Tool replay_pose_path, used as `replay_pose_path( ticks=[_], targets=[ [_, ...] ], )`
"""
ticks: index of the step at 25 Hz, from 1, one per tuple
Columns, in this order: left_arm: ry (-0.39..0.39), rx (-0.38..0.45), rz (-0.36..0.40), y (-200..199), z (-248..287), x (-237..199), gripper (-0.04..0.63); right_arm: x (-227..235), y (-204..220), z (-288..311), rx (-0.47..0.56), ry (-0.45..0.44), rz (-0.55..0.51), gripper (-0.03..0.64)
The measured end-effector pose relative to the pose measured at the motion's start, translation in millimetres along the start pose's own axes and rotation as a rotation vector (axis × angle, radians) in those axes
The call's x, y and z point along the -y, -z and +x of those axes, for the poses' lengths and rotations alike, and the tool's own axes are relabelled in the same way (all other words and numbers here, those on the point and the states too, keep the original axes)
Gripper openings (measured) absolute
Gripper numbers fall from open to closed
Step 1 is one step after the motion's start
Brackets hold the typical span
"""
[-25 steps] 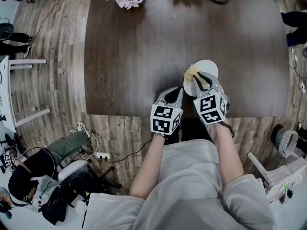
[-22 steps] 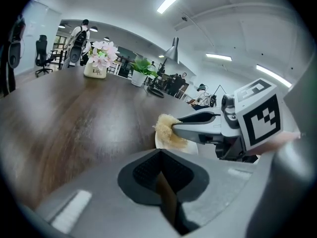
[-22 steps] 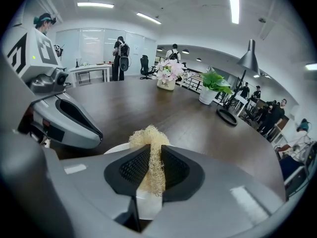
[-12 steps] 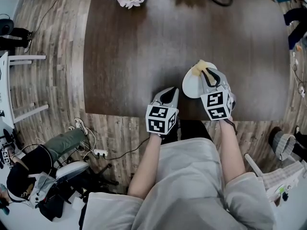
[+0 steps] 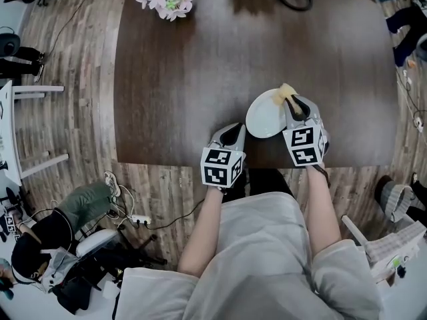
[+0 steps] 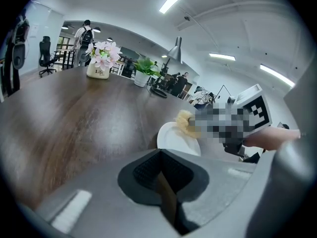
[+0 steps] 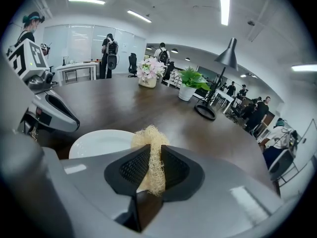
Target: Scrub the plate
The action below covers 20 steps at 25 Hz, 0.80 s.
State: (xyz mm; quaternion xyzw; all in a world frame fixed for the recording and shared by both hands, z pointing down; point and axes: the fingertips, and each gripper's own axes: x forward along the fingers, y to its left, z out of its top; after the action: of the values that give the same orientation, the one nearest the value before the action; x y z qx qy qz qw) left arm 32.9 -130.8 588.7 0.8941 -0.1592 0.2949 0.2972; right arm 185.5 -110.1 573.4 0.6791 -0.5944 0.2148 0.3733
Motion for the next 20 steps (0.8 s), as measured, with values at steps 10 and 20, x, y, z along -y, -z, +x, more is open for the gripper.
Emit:
replay_pose_path(
  ticks=[10, 20],
  targets=[
    [-0.007, 0.030, 0.017, 5.9, -20.9, 18.0, 0.002, 27.5, 41.1, -42.5, -0.025, 0.095, 0.074, 0.087],
    [0.045, 0.099, 0.042, 2.1, -44.8, 51.6, 0.002, 35.6, 77.3, -126.3, 0.034, 0.190, 0.232, 0.086]
  ],
)
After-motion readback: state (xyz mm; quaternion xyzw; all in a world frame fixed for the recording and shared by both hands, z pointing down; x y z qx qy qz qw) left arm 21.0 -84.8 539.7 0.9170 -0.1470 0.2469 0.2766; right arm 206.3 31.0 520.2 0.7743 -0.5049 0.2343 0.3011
